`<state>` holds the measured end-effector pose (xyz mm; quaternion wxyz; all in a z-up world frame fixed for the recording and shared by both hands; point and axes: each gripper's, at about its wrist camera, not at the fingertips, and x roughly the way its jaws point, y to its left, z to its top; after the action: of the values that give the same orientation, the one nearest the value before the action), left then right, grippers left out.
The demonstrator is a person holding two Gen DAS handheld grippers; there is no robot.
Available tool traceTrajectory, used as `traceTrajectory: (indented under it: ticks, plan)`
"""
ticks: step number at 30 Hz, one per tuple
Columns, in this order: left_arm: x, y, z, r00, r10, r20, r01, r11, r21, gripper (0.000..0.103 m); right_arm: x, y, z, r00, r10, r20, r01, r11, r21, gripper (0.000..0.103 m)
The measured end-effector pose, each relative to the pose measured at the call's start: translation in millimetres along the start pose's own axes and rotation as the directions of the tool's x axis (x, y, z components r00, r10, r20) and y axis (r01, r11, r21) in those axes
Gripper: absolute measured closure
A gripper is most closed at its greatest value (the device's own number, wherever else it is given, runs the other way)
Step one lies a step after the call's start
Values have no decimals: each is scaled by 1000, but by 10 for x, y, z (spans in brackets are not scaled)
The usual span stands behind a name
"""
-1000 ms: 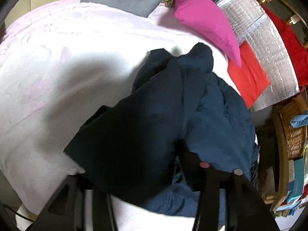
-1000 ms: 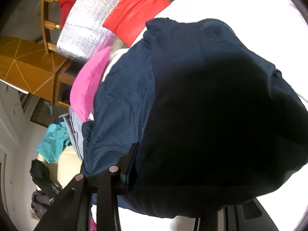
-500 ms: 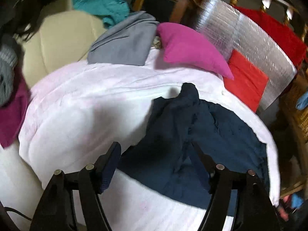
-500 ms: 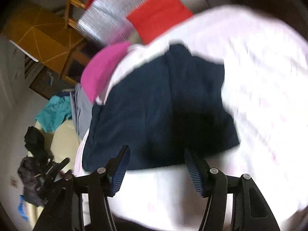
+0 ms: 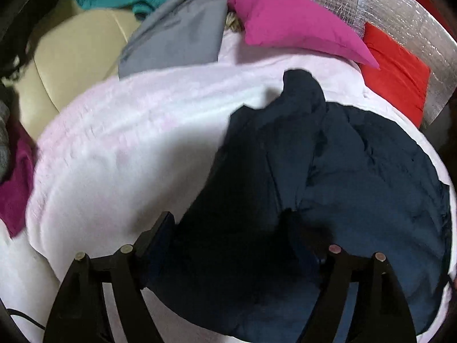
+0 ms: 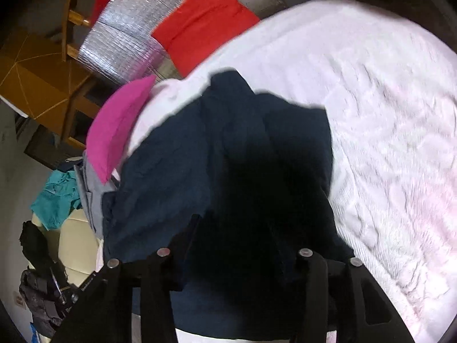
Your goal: Fold large clothes
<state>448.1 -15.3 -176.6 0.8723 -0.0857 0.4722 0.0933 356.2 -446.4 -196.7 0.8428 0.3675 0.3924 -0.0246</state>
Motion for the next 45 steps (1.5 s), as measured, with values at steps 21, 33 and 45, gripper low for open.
traceTrajectory:
  ticks: [21, 33, 45]
  plan:
    - [-209, -179, 129, 985, -13, 174, 2, 998, 62, 22, 734, 664, 690, 974, -222, 49, 226, 970, -92, 54]
    - [-229, -159, 94, 983, 8, 185, -21, 998, 67, 22, 132, 533, -192, 993, -116, 21, 118, 977, -176, 54]
    - [-25, -220, 257, 993, -85, 81, 78, 993, 83, 22, 85, 277, -192, 999, -33, 31, 37, 992, -124, 54]
